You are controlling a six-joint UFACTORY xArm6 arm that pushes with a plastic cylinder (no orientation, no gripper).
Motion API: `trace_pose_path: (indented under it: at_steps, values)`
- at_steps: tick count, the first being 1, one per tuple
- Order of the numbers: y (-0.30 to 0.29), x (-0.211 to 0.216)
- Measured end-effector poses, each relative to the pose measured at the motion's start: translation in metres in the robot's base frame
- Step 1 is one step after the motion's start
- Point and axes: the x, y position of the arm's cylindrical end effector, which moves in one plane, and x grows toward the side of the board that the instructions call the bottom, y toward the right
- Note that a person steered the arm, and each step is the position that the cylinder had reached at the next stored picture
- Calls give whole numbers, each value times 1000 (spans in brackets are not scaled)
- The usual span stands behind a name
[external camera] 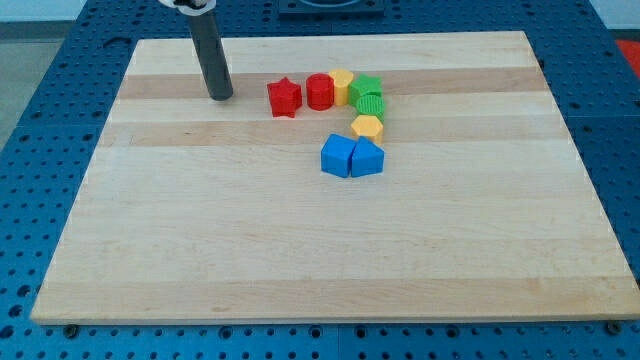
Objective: Nudge the red star right a bit
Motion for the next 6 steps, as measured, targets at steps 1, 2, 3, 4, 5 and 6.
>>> trace_pose_path:
  at_steps: [1,2,3,4,5,6]
  values:
    - [4,2]
    - [14,4]
    - [25,4]
    - [38,8]
    - [54,13]
    - [70,18]
